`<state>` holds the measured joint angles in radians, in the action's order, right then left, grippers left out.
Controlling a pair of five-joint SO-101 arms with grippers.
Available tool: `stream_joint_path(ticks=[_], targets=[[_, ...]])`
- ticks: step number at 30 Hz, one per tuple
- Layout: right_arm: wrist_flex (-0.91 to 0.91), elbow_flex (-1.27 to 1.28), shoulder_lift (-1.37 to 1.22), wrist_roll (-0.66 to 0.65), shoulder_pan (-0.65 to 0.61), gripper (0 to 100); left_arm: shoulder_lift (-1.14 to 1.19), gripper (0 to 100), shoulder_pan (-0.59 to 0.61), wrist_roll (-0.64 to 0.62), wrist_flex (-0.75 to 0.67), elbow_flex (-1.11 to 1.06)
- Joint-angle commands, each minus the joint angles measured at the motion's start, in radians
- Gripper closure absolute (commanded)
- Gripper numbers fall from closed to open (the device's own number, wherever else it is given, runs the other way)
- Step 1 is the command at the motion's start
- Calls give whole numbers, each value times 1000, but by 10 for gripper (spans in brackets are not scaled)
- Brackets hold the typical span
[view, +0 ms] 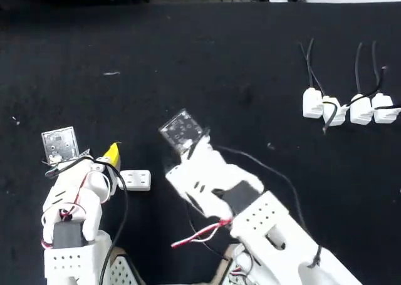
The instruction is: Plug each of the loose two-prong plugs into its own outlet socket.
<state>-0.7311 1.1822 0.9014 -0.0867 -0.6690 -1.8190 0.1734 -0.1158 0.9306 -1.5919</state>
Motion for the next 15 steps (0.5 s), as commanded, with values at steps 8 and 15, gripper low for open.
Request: stream_joint_path(ticks=[8,15], targets=[[20,-236,-562,-15,21,897,-6,784,15,3,-3,36],[20,-303,-711,-15,15,899,-6,784,15,3,-3,38]])
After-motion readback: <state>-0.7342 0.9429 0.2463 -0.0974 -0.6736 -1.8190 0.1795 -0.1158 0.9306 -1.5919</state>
